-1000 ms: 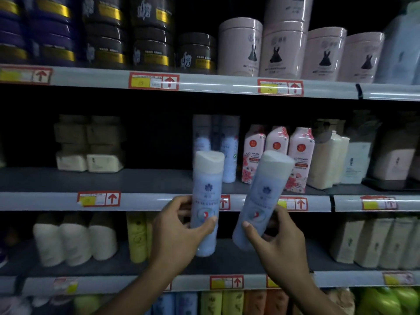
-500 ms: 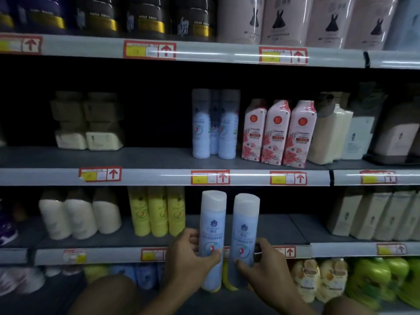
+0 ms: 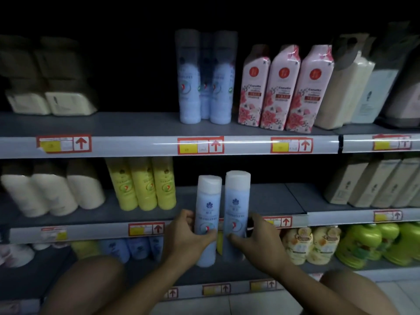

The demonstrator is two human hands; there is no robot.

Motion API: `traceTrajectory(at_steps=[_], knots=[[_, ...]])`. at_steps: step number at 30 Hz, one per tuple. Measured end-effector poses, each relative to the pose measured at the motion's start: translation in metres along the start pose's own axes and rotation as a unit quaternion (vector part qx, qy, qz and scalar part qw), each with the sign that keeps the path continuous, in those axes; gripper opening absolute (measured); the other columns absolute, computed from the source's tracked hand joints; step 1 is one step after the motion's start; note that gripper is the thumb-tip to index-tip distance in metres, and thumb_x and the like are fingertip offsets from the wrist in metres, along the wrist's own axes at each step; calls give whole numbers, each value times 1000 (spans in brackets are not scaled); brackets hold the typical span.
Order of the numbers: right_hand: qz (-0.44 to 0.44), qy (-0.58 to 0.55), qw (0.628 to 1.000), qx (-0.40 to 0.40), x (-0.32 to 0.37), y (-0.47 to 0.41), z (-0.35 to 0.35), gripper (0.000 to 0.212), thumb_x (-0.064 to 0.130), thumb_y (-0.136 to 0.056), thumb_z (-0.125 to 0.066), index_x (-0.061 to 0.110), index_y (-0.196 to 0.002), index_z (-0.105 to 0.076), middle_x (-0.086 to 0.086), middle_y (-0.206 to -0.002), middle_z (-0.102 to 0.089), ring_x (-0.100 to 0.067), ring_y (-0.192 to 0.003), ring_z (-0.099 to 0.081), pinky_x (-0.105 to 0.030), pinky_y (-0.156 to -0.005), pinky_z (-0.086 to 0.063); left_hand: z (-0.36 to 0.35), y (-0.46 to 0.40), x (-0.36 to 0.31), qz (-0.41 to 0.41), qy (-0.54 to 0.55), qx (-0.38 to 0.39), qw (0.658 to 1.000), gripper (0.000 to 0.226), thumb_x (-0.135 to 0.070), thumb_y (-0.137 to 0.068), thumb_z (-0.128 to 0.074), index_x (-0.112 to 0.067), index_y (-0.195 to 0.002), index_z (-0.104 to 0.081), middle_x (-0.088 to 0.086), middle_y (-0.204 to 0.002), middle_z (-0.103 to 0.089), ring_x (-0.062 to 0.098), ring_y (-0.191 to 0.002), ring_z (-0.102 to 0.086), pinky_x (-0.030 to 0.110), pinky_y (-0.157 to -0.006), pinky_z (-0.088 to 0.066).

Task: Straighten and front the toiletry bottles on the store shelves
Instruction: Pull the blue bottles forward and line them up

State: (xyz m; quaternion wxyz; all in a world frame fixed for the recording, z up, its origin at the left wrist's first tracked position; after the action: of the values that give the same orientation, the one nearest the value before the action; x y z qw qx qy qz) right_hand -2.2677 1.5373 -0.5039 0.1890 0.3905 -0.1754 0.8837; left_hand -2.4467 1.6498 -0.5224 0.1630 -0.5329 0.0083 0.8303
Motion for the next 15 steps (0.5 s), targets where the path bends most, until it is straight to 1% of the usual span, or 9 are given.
traceTrajectory(at_steps=[2,3,5,6,7,10,12,13,15], knots=[[14,6,1000,-8,3,-10,2,47,31,-82,-85,20,-120,-60,19,-101,-63,4,-84,-62,-7,-67,-52,-2,-10,-6,-9,17,-2,1000,42,-32,-66,-94,-33,-94,-63,-12,-90,-76,1,-78,-72,40,-72,-64],[21,12,1000,-14,5,-17,3,48,31,-81,-85,18,-121,-61,15,-104,-66,0,-87,-65,-8,-68,-52,-3,-15,-9,-13,28,-2,1000,43,-36,-66,-93,-36,-97,-62,-13,-93,-76,3,-82,-73,41,-74,-64],[27,16,999,-25,8,-31,6,50,32,-80,-85,15,-121,-63,7,-111,-72,-11,-97,-70,-16,-73,-56,-3,-27,-16,-17,40,-9,999,45,-53,-59,-84,-39,-97,-63,-14,-95,-76,3,-83,-73,42,-75,-65],[28,15,999,-29,9,-39,6,49,31,-80,-86,15,-121,-63,5,-112,-73,-13,-99,-71,-18,-74,-56,-3,-34,-19,-20,43,-17,999,48,-59,-55,-79,-40,-97,-64,-15,-95,-76,3,-83,-74,42,-74,-65],[27,12,999,-30,9,-47,6,48,30,-79,-86,15,-120,-64,4,-112,-73,-13,-99,-70,-16,-73,-55,-3,-42,-22,-25,45,-26,998,51,-61,-53,-77,-40,-97,-64,-14,-95,-77,3,-82,-74,41,-75,-65],[30,9,999,-30,9,-69,3,48,23,-79,-85,13,-121,-64,5,-111,-73,-12,-98,-69,-2,-65,-45,-2,-62,-35,-41,36,-46,997,54,-52,-57,-86,-36,-104,-65,-12,-95,-76,3,-81,-73,40,-74,-64],[32,5,999,-32,7,-81,1,47,18,-79,-84,12,-120,-62,8,-105,-68,-10,-93,-65,-1,-63,-44,-4,-74,-41,-54,34,-58,996,52,-39,-65,-93,-30,-107,-65,-11,-97,-75,3,-81,-72,38,-73,-64],[35,2,999,-31,7,-87,-1,47,16,-79,-84,12,-120,-61,9,-103,-66,-8,-91,-63,-2,-63,-45,-5,-80,-42,-60,35,-64,996,52,-36,-66,-94,-28,-107,-64,-10,-97,-74,3,-81,-72,38,-72,-64],[35,-6,999,-28,5,-100,-3,47,15,-80,-83,13,-121,-61,10,-102,-65,-6,-90,-62,-4,-64,-46,-9,-93,-43,-65,28,-75,995,53,-41,-64,-94,-28,-102,-60,-9,-98,-73,5,-81,-72,39,-70,-64]])
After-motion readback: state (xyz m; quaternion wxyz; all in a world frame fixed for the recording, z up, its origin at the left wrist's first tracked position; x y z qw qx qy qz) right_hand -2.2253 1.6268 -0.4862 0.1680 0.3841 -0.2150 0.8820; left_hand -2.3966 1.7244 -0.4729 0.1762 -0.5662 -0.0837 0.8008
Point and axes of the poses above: each hand's wrist, its own y-axis away from the middle knuckle, its own z-axis out of the back of the hand, x = y × z, the point moved 4 cm from there along -y, towards the middle knuckle
